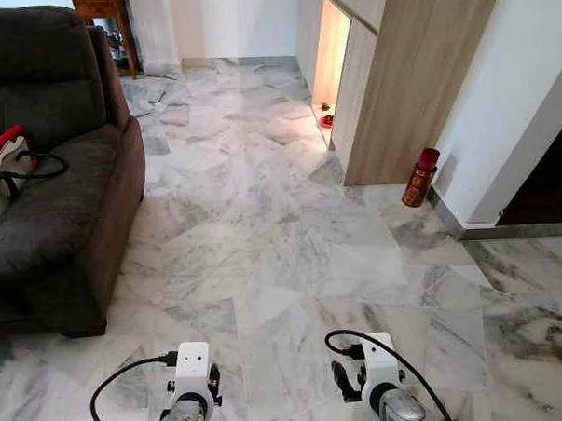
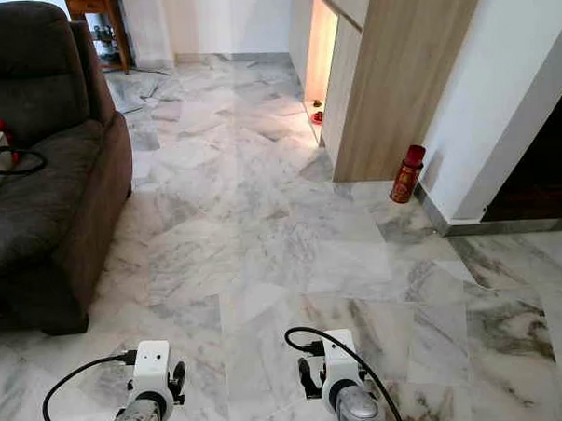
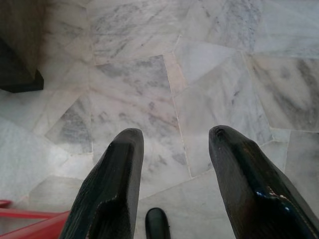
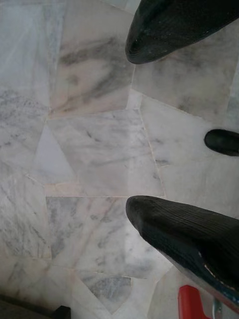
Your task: Picking trash to rubbish bin
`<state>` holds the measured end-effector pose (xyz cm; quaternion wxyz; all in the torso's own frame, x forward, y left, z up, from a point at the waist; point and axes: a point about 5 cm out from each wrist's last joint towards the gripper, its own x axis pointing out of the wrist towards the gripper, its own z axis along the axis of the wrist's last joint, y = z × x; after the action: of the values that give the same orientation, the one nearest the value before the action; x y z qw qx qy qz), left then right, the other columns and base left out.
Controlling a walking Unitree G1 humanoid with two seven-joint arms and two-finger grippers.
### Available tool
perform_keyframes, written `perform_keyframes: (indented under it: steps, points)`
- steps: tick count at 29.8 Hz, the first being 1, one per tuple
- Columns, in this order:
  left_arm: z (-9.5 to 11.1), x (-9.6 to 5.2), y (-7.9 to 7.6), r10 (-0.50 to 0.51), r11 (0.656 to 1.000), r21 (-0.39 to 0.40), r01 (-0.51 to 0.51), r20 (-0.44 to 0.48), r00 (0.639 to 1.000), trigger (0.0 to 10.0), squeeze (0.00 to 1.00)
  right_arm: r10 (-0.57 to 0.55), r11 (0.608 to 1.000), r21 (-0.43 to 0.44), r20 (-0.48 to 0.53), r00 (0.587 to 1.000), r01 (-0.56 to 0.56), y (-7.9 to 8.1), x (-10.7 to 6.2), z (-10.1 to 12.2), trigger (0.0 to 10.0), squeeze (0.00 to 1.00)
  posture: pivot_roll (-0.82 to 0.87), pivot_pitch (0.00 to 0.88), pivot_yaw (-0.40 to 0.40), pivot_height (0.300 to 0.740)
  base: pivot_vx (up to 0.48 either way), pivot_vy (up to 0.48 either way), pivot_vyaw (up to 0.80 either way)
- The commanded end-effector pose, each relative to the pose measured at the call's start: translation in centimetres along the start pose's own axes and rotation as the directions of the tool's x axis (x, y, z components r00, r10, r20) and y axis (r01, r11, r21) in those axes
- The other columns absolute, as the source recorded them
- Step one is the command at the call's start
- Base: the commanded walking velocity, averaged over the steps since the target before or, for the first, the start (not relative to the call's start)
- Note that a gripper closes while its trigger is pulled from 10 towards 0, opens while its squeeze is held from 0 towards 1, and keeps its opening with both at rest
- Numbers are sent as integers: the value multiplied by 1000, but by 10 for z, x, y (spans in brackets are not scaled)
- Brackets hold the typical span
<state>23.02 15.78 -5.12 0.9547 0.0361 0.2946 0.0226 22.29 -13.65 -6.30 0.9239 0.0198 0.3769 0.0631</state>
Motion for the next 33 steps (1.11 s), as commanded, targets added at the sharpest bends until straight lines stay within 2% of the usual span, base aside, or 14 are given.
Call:
perform_keyframes:
  steps: [1,33]
  points:
    - [-45,-13,34,12,999,-31,-22,-303,953,10000,0,-301,812,503,-73,951,296,-88,-28,-27,10000,0,-23,0,35,740,0,0,0]
    - [-45,-13,31,10,999,-38,-22,-304,953,10000,0,-310,811,502,-66,948,300,-91,-27,-23,10000,0,-47,0,43,740,0,0,0]
